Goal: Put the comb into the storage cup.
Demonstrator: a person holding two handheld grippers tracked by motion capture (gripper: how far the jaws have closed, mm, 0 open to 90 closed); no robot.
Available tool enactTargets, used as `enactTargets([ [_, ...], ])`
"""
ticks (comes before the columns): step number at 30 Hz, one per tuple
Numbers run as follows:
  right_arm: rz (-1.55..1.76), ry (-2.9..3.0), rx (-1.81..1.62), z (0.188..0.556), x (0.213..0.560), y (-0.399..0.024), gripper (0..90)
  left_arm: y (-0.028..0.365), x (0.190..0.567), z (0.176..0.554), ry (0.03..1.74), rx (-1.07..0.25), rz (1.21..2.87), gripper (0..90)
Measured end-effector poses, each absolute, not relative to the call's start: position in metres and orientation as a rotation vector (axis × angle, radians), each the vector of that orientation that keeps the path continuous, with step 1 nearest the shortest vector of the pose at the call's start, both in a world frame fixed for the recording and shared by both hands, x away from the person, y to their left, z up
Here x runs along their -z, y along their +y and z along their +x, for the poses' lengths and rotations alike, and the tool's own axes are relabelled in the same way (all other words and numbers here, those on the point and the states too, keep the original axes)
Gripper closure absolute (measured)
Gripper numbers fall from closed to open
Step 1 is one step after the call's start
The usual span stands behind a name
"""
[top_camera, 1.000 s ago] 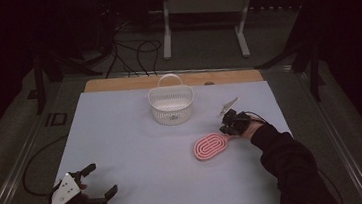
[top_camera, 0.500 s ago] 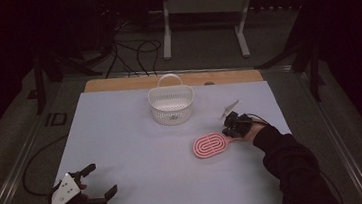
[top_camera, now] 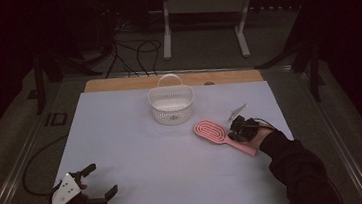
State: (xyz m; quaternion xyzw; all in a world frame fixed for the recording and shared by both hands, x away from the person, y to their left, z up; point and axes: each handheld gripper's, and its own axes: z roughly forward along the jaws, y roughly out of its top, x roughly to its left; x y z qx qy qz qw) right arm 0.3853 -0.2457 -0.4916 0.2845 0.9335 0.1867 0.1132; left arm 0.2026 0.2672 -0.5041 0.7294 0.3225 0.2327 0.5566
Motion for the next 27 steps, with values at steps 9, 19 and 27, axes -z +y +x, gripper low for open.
enactTargets([
  [9, 0.857, 2.73, -0.555, 0.377, 0.49, -0.248, 90.0, 0.267, 0.505, 0.203, 0.759, -0.549, 1.726, 0.1],
  [19, 0.886, 2.719, -0.565, 0.366, 0.489, -0.249, 90.0, 0.267, 0.504, 0.202, 0.761, -0.552, 1.725, 0.1],
  [27, 0.928, 2.701, -0.563, 0.363, 0.487, -0.249, 90.0, 0.267, 0.505, 0.203, 0.76, -0.55, 1.725, 0.1],
])
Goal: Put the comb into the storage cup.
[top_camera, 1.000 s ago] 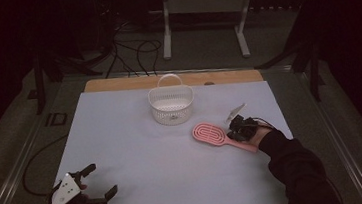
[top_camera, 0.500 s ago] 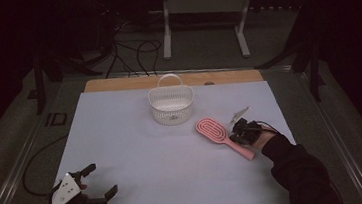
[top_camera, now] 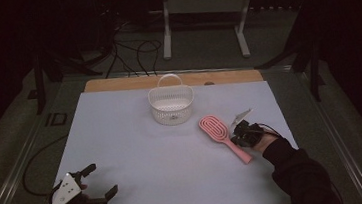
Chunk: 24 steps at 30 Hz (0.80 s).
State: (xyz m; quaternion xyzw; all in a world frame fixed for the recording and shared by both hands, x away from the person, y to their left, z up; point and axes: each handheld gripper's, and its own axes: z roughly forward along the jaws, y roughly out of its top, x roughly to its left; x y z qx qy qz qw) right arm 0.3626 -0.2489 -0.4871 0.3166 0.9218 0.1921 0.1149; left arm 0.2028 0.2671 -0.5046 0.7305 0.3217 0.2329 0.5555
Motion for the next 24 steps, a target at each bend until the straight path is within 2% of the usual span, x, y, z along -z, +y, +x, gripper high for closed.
enactTargets([
  [24, 0.914, 2.726, -0.592, 0.3571, 0.4882, -0.245, 90.0, 0.2674, 0.5046, 0.2028, 0.761, -0.552, 1.726, 0.1],
])
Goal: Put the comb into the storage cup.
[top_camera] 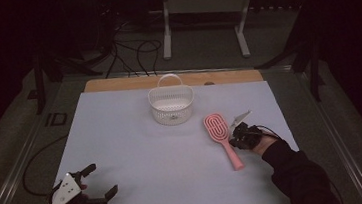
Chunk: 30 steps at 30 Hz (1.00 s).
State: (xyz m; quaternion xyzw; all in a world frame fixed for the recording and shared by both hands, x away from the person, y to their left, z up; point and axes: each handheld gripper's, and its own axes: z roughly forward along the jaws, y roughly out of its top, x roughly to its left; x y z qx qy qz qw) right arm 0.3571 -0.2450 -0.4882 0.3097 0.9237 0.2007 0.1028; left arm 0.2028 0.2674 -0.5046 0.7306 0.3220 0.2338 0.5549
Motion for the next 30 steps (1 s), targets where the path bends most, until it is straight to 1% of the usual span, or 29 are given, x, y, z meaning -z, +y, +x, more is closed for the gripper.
enactTargets([
  [13, 0.933, 2.677, -0.6, 0.357, 0.48, -0.253, 89.4, 0.267, 0.504, 0.202, 0.764, -0.556, 1.725, 0.1],
  [15, 0.955, 2.657, -0.621, 0.356, 0.476, -0.255, 84.6, 0.267, 0.505, 0.202, 0.763, -0.557, 1.73, 0.1],
  [16, 0.955, 2.657, -0.621, 0.356, 0.476, -0.255, 84.6, 0.267, 0.505, 0.202, 0.763, -0.555, 1.728, 0.1],
  [17, 0.961, 2.639, -0.628, 0.354, 0.473, -0.254, 77.6, 0.267, 0.504, 0.202, 0.764, -0.556, 1.726, 0.1],
  [18, 0.961, 2.639, -0.628, 0.354, 0.473, -0.254, 77.6, 0.268, 0.504, 0.202, 0.764, -0.556, 1.725, 0.1],
  [19, 0.957, 2.624, -0.636, 0.352, 0.469, -0.254, 73.5, 0.268, 0.505, 0.202, 0.764, -0.558, 1.727, 0.1],
  [20, 0.957, 2.624, -0.636, 0.352, 0.469, -0.254, 73.5, 0.268, 0.505, 0.202, 0.764, -0.558, 1.727, 0.1],
  [21, 0.969, 2.606, -0.644, 0.351, 0.467, -0.253, 68.5, 0.268, 0.505, 0.202, 0.764, -0.557, 1.729, 0.1],
  [22, 0.969, 2.606, -0.644, 0.351, 0.467, -0.253, 68.5, 0.267, 0.505, 0.202, 0.764, -0.554, 1.727, 0.1],
  [23, 0.98, 2.596, -0.648, 0.349, 0.464, -0.252, 65.7, 0.267, 0.504, 0.202, 0.764, -0.556, 1.727, 0.1],
  [26, 0.987, 2.586, -0.656, 0.349, 0.463, -0.251, 63.1, 0.267, 0.504, 0.202, 0.764, -0.558, 1.727, 0.1],
  [30, 1.014, 2.562, -0.677, 0.347, 0.458, -0.249, 50.9, 0.267, 0.504, 0.202, 0.764, -0.556, 1.726, 0.1],
])
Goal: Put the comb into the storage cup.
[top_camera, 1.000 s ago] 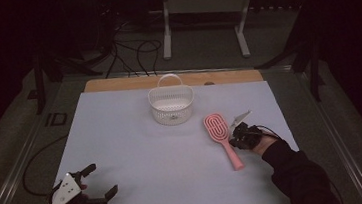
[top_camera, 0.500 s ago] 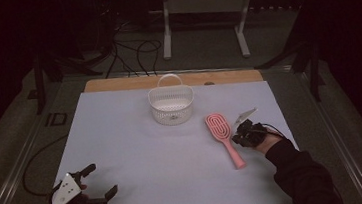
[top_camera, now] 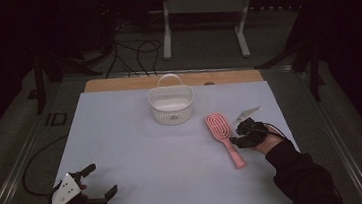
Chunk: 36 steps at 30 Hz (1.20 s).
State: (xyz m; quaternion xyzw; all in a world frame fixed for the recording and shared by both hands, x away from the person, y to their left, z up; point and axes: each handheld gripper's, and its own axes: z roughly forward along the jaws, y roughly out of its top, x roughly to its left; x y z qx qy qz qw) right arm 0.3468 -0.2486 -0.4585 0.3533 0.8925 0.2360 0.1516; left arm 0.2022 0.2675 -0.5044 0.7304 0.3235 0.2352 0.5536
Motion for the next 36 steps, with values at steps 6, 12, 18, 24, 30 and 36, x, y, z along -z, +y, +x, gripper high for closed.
enactTargets([
  [6, 1.059, 2.547, -0.71, 0.344, 0.452, -0.247, 37.3, 0.268, 0.505, 0.202, 0.767, -0.554, 1.724, 0.1],
  [12, 1.118, 2.536, -0.751, 0.344, 0.448, -0.248, 19.3, 0.268, 0.505, 0.202, 0.769, -0.554, 1.726, 0.1],
  [18, 1.167, 2.54, -0.723, 0.342, 0.451, -0.243, 8.6, 0.268, 0.505, 0.203, 0.771, -0.553, 1.727, 0.1],
  [24, 1.216, 2.53, -0.737, 0.341, 0.454, -0.24, 7.5, 0.268, 0.505, 0.203, 0.771, -0.554, 1.73, 0.1],
  [30, 1.259, 2.537, -0.771, 0.342, 0.454, -0.24, 8.1, 0.268, 0.505, 0.203, 0.773, -0.554, 1.727, 0.1],
  [36, 1.373, 2.505, -0.844, 0.347, 0.451, -0.245, 8.1, 0.268, 0.505, 0.202, 0.771, -0.555, 1.728, 0.1],
])
